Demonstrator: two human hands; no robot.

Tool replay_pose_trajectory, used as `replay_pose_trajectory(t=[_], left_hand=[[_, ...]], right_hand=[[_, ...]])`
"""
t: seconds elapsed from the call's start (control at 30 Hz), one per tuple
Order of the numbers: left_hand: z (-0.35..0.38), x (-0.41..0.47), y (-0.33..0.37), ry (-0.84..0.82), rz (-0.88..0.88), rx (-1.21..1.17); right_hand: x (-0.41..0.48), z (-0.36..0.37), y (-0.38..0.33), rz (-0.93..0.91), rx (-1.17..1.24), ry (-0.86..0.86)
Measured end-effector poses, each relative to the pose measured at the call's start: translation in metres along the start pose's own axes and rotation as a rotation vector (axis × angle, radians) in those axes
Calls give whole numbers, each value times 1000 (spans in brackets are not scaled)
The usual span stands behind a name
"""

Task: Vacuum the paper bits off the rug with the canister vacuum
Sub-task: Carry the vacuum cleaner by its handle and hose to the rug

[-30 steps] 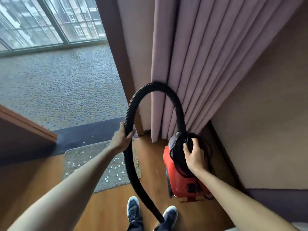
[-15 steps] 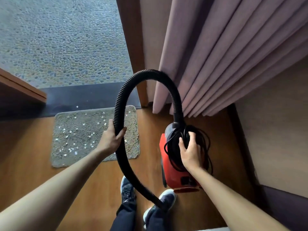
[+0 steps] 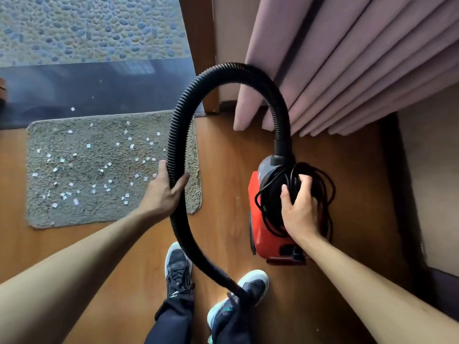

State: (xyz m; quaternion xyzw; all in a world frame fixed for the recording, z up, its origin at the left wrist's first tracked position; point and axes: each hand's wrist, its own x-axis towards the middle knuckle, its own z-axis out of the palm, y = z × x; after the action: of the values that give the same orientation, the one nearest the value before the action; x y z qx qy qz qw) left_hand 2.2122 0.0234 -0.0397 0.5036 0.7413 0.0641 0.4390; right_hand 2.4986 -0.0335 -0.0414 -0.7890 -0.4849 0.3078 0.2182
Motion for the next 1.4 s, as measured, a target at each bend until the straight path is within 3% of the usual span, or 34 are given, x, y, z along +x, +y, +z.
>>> replay_pose_trajectory(t=[0.6,0.87,1.4], left_hand=[[54,92,-23,66,53,28],[70,115,-25,18,50,-73],[67,147,-28,-34,44,-42]], right_hand=[[37,81,63,-7,2,95],[49,100,80,8,6,98],[64,119,93,-4,-78,221]])
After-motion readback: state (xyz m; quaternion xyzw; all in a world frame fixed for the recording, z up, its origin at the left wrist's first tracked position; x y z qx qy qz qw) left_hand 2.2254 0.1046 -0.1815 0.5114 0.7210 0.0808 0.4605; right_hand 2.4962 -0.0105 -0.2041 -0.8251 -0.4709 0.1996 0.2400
